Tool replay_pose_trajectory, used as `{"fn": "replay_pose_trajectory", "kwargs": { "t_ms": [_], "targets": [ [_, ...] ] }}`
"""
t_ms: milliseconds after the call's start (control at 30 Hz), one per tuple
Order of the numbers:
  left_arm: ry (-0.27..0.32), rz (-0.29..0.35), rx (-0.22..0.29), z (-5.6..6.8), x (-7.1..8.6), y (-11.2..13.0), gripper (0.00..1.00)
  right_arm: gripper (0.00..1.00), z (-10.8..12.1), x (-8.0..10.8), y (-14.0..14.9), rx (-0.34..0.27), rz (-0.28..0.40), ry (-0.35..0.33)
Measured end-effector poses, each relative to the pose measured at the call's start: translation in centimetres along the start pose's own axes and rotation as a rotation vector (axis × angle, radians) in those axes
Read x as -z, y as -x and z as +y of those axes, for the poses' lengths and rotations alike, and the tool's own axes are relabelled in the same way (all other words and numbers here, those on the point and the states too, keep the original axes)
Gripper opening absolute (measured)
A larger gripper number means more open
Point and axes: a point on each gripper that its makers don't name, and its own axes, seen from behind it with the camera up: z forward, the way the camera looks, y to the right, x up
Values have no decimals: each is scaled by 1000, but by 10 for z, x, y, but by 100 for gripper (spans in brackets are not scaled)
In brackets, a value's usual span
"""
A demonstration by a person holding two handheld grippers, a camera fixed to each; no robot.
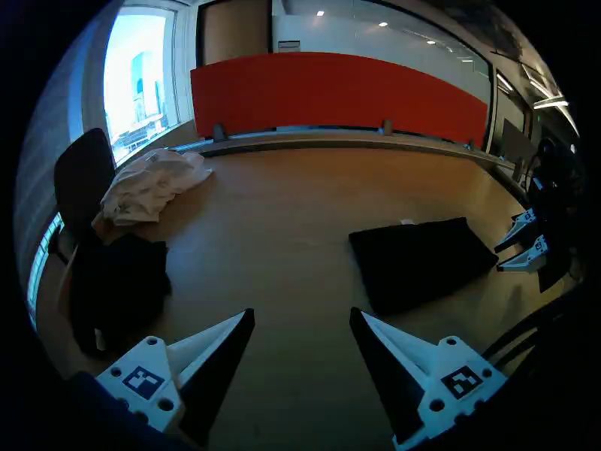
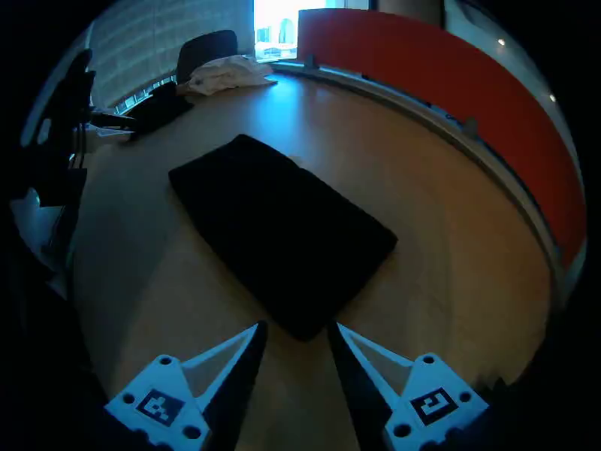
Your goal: Fold towel
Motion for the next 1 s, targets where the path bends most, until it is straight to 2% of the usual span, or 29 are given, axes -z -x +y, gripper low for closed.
{"fn": "replay_pose_trajectory", "kwargs": {
  "t_ms": [167,300,400,833,1000],
  "targets": [
    [-1,3,4,-1,6,3,94,55,1,-1,2,-6,-7,0],
    [-7,7,4,-4,8,6,94,45,1,-2,4,-2,-18,-1],
    [-10,9,5,-6,9,7,94,42,1,-3,6,-5,-25,-2],
    [-16,5,3,-9,12,11,94,7,-1,-2,5,-29,-16,-1],
    [-15,5,1,-9,12,11,94,6,-3,0,1,-33,-4,2]
  ]
}}
